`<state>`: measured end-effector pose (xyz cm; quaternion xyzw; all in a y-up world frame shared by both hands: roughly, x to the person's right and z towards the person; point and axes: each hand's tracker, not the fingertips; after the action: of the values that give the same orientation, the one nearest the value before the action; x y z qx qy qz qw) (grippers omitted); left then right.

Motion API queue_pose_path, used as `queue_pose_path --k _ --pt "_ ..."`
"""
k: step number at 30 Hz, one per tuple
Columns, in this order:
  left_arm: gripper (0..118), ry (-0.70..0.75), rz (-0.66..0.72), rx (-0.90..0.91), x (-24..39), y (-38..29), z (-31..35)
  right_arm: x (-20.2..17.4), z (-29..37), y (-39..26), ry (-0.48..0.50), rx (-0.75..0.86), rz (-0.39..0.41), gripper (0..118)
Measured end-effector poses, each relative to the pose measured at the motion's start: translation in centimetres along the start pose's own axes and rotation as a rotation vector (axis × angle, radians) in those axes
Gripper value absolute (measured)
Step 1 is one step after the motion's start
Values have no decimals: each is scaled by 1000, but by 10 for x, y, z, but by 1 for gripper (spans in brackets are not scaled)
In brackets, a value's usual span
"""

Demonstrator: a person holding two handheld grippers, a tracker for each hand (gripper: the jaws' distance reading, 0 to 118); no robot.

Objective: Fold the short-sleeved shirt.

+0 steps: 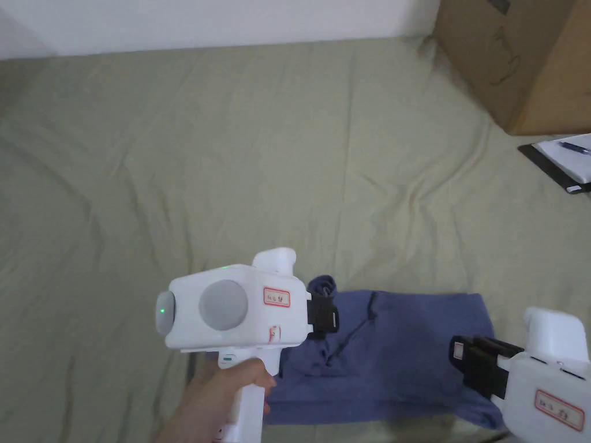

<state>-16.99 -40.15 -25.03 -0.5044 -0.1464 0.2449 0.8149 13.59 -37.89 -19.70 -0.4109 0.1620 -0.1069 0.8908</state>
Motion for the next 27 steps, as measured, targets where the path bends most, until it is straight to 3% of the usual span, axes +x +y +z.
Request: queue_pose_path --k 1,2,3,4,7,12,14,15,16,17,18,27 --pt "26 -5 -31 0 3 -1 -10 5 2 0 1 -1 -4 0" --pt "55 -1 -30 -15 6 0 -16 8 4 0 -2 2 -13 0" --pt "76 -19 -24 -31 5 1 -19 12 5 0 -5 2 -25 0" --pt "76 -57 -15 -47 5 1 -19 14 6 0 -6 1 -31 0" --pt "94 -79 20 -10 -2 2 -2 18 4 -2 -35 0 -43 0" --pt "94 -40 83 132 -24 11 49 17 -1 -4 -14 -11 -66 0" --pt "89 -13 119 164 -38 8 64 11 -2 -5 2 -9 -51 0" --pt "78 -4 115 169 -46 6 67 8 -3 -5 8 -9 -38 0" --pt "56 8 118 173 -52 4 69 6 -4 -5 12 -11 -29 0" --pt "14 35 126 163 -56 3 69 3 -5 -6 18 -16 -18 0" --pt "0 82 121 137 -61 1 63 0 -7 -6 25 -21 -9 0" --pt "0 -26 68 -18 -42 -21 -2 2 -11 -8 59 -48 3 0"
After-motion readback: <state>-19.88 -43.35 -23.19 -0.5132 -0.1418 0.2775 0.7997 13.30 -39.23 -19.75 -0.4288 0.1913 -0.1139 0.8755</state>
